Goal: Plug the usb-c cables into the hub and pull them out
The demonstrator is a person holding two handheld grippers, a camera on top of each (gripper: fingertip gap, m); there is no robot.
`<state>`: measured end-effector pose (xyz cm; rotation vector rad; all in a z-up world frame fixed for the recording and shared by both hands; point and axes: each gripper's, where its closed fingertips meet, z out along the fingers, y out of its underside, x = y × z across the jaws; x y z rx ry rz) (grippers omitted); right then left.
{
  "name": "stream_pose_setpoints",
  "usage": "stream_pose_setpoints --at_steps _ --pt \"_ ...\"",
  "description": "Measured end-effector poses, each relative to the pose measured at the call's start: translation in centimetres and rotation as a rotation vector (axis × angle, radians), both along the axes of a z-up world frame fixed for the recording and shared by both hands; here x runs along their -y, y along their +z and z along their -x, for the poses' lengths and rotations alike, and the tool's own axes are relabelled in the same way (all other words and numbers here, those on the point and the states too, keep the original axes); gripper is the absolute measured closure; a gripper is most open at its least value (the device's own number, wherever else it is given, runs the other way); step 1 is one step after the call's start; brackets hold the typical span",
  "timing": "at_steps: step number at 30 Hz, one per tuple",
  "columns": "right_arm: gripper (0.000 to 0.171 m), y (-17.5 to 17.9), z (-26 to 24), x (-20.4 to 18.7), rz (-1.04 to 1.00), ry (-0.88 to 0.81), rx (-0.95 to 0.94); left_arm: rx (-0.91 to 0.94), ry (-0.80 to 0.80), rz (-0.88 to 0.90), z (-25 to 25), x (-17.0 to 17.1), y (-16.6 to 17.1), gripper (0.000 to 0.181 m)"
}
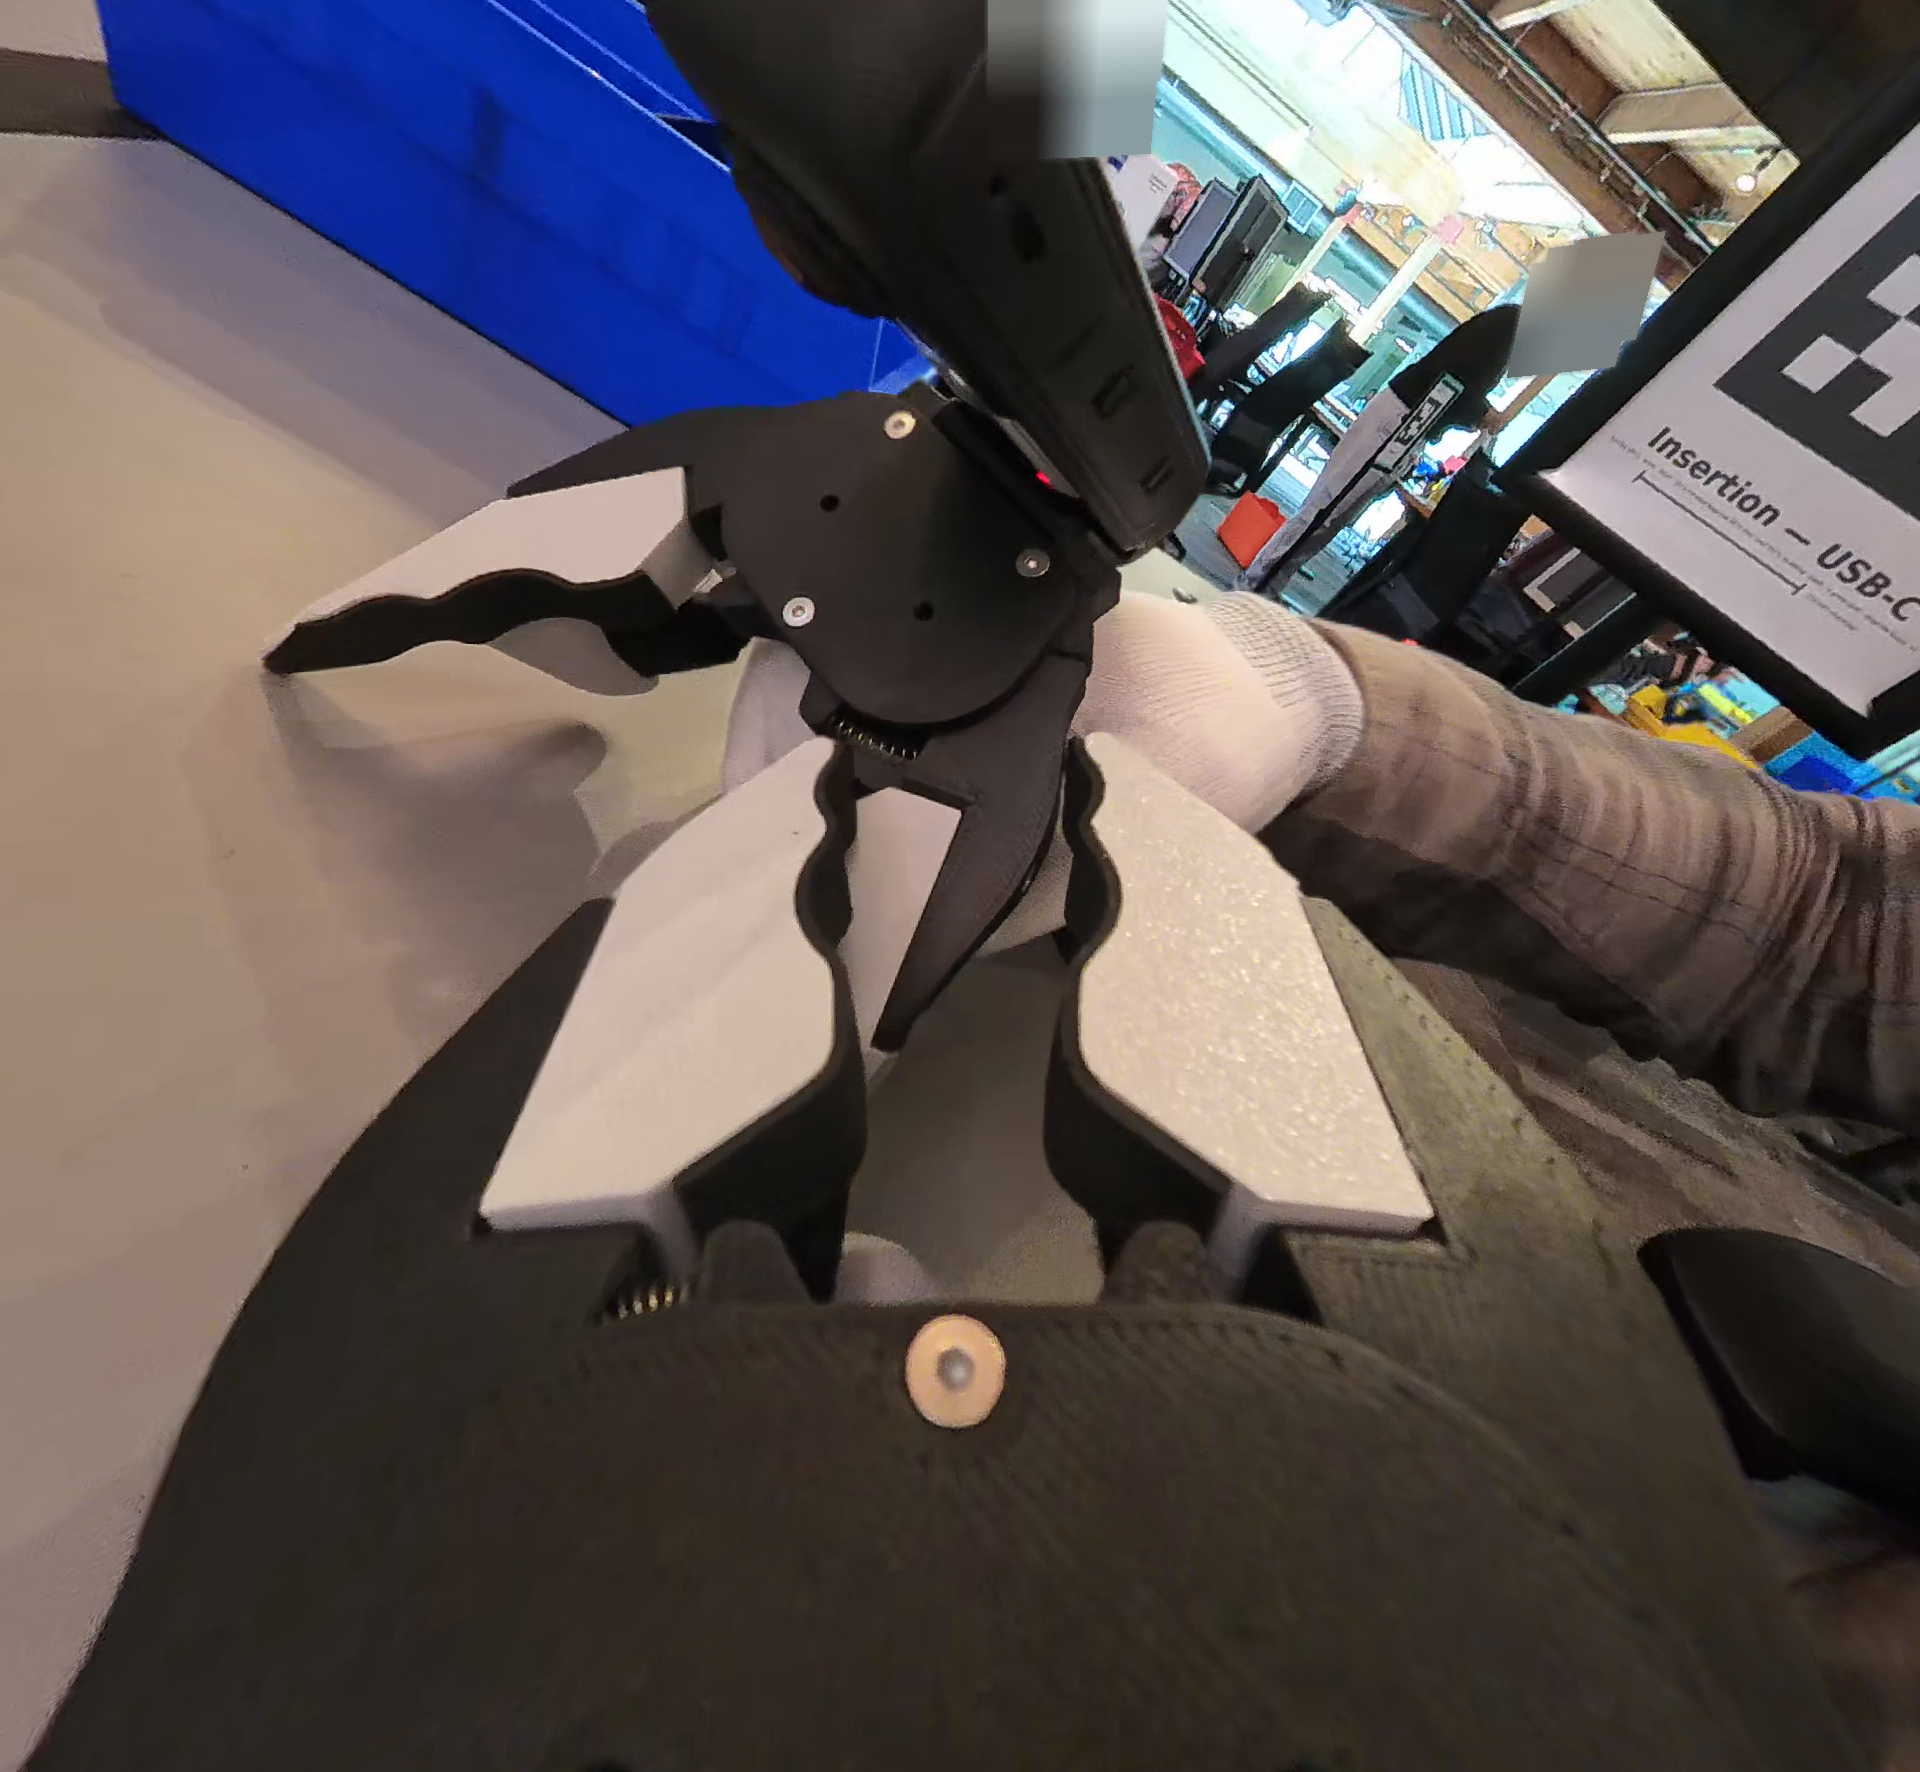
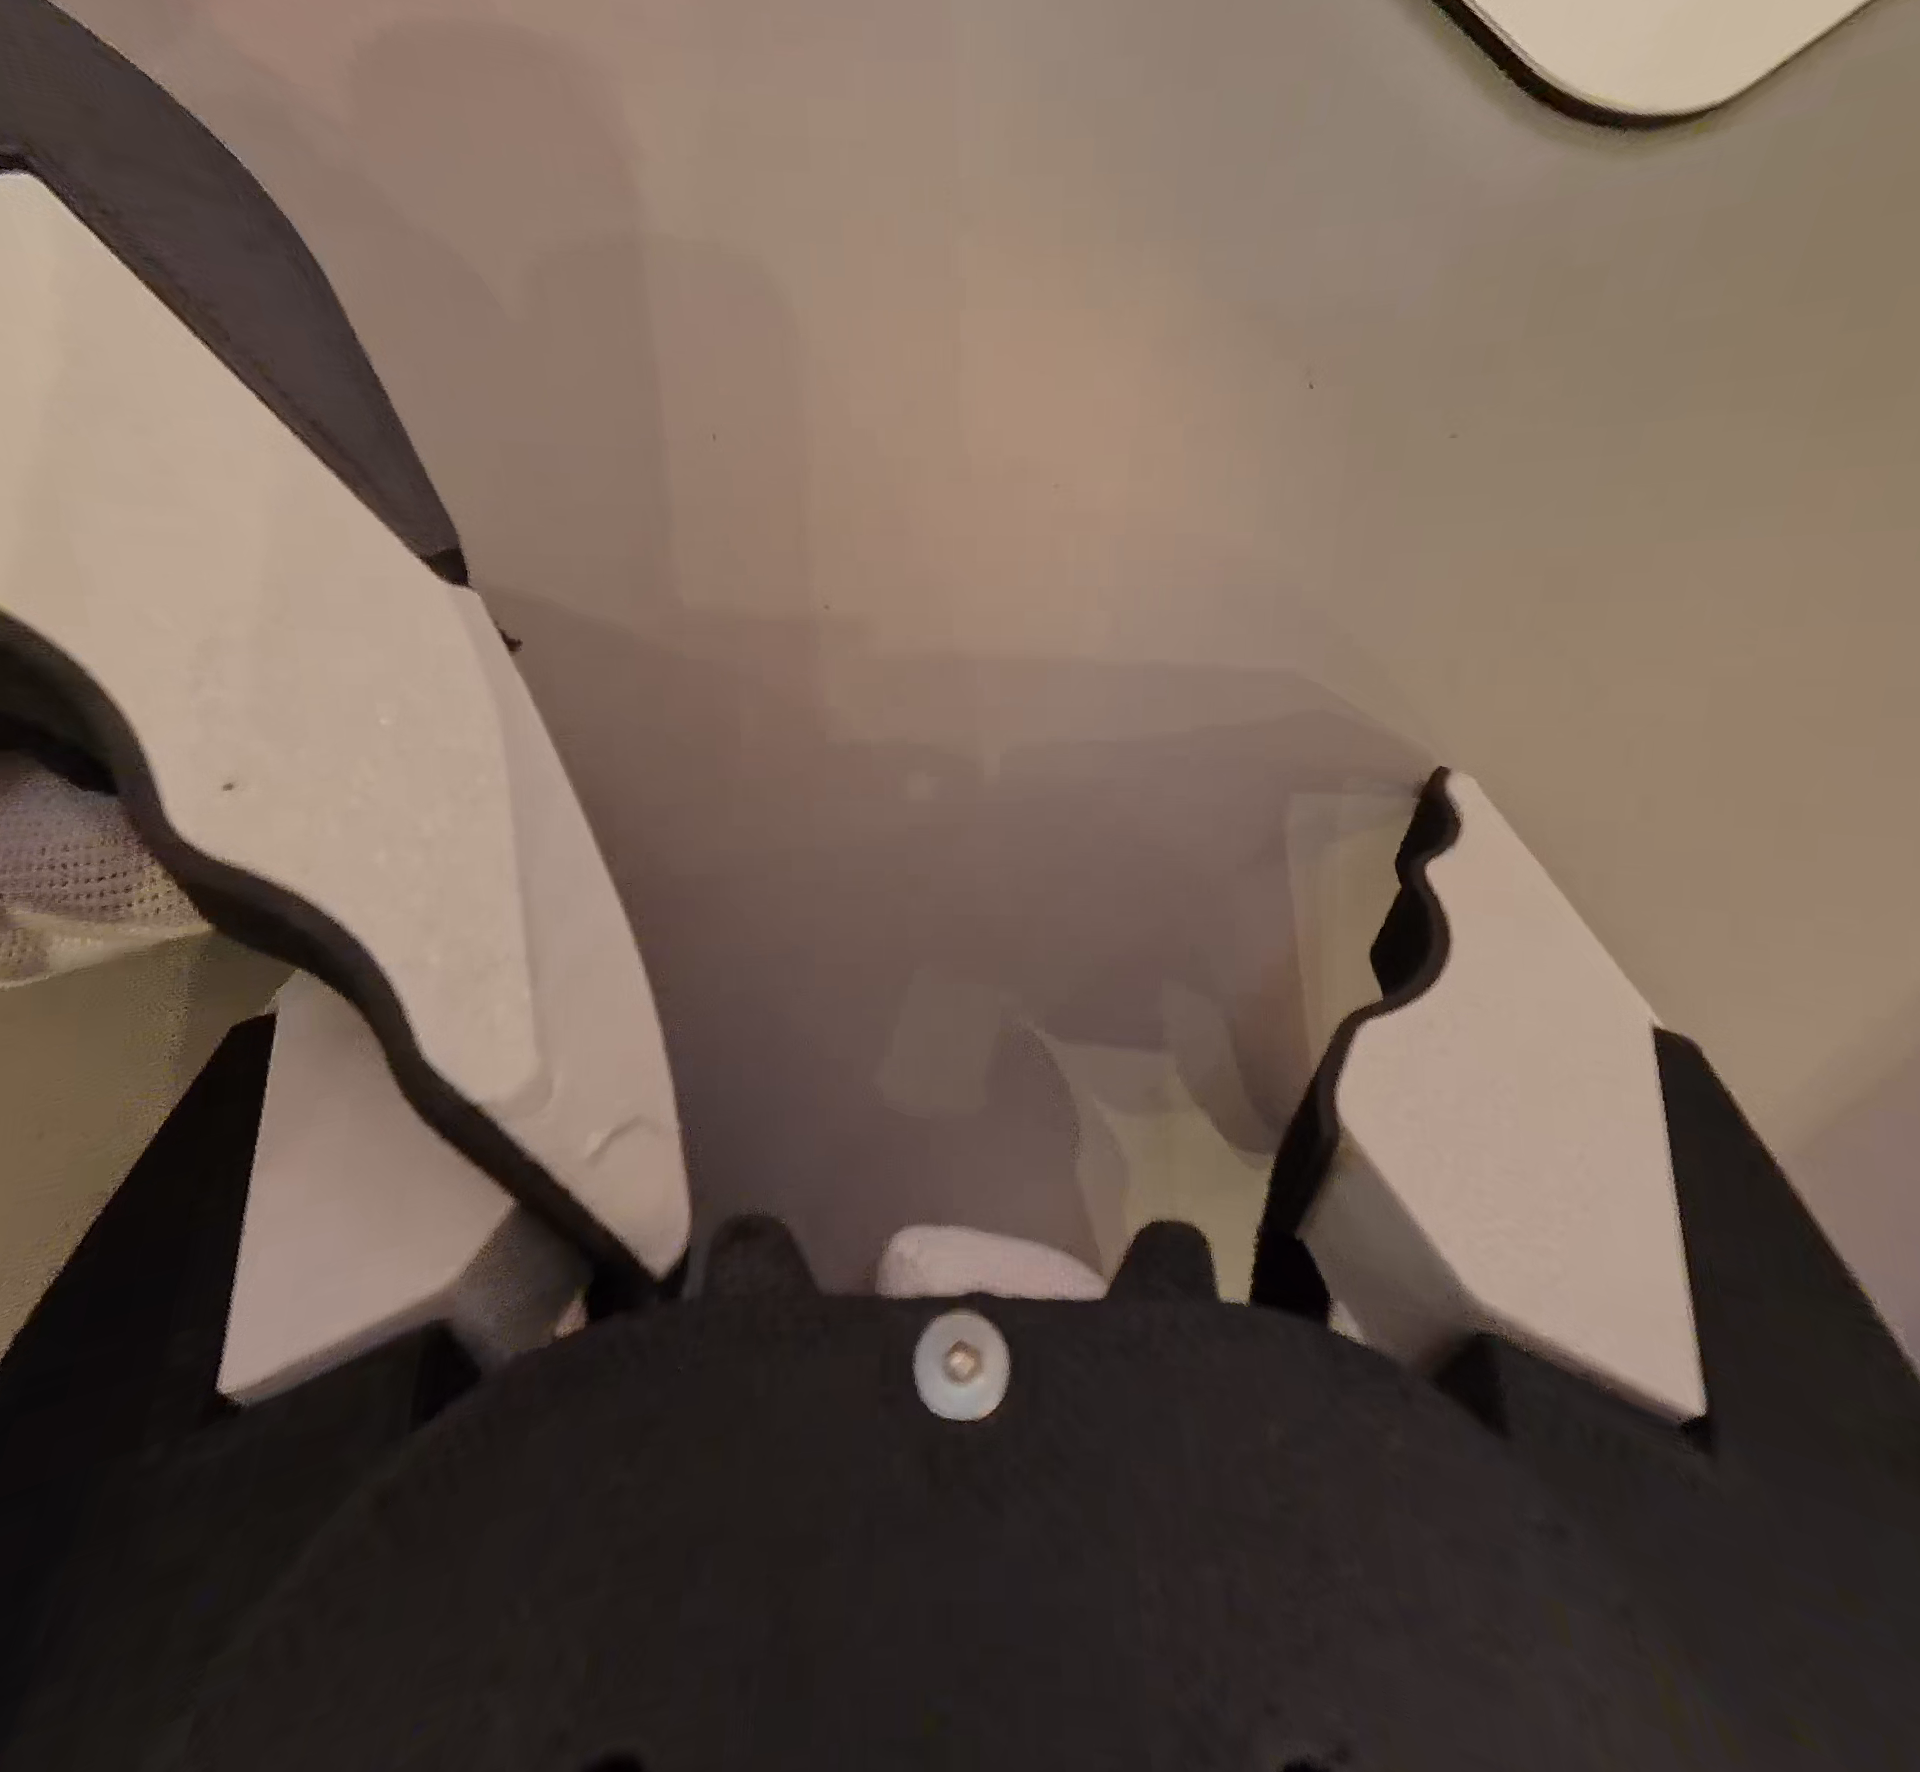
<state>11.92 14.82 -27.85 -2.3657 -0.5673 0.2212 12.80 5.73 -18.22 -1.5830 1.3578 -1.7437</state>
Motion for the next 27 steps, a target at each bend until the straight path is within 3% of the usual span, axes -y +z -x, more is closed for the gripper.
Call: stream_pose_setpoints --at_steps 1,3,6,19,27 --pt "0.019 0.0 0.1 -0.1 0.003 0.013 -0.001 0.004 0.003 0.013 0.0 -0.1 0.1 0.143" --pt "0.016 0.2 0.7 -0.3 0.001 0.06 -0.015 0.015 0.01 0.033 0.1 -0.4 0.3 0.145" --pt "0.028 0.7 1.7 -0.3 -0.015 0.126 -0.063 0.039 0.013 0.052 0.2 -0.6 0.7 0.146" --pt "0.027 0.2 2.4 -0.7 0.005 0.236 -0.005 0.052 0.031 0.091 0.3 -1.2 0.9 0.148" --pt "0.061 0.7 1.5 -1.7 -0.028 0.105 0.009 0.087 0.041 0.135 0.4 -2.1 1.5 0.148"
